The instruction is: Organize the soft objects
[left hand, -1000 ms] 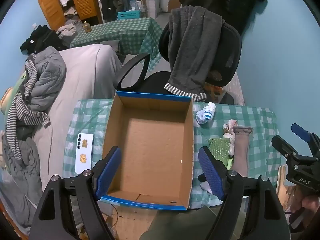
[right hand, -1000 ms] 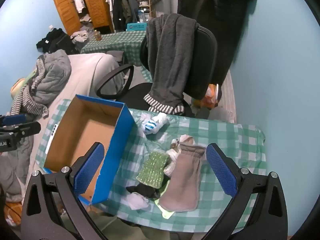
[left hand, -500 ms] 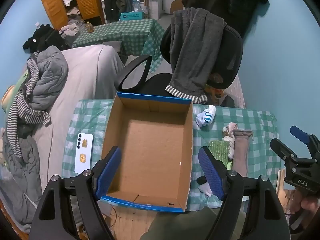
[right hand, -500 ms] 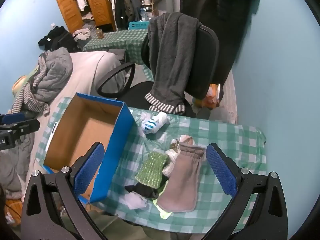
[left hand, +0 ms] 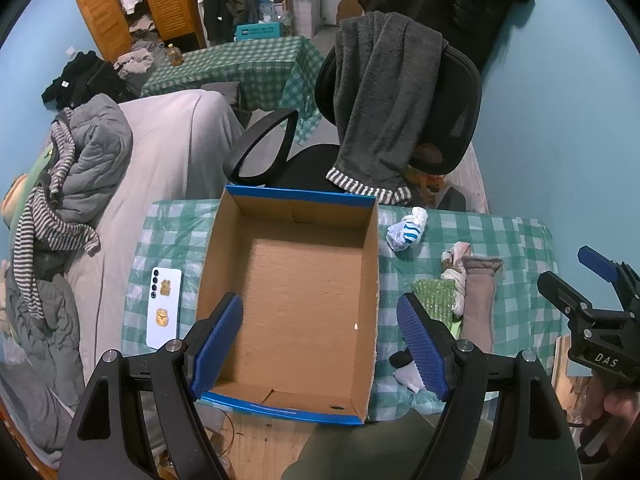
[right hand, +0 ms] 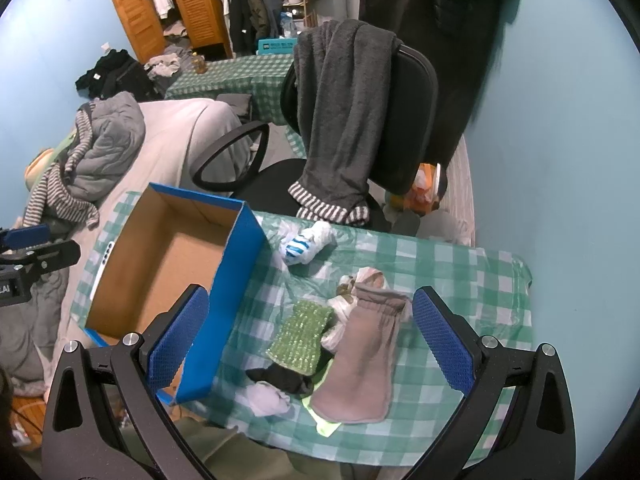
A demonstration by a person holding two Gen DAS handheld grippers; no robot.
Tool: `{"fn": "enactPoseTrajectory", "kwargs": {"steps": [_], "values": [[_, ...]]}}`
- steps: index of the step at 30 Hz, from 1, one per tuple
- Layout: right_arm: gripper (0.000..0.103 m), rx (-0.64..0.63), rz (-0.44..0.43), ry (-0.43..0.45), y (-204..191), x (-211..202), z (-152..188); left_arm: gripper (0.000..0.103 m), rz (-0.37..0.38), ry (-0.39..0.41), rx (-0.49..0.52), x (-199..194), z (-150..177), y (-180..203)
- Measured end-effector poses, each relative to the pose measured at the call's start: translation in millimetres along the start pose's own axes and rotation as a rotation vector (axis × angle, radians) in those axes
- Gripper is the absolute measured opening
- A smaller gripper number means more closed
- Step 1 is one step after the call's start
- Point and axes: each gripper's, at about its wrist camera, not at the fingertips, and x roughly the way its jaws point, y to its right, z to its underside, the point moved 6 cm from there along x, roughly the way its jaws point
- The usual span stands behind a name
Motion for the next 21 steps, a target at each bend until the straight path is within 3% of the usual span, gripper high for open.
{"fn": "enactPoseTrajectory", "kwargs": {"steps": [21], "values": [[0.102,0.002,0.002,-0.006,0.8,0.3,0.3,0.081,0.003,-0.002,0.001,1.1,2.1,0.6]]}}
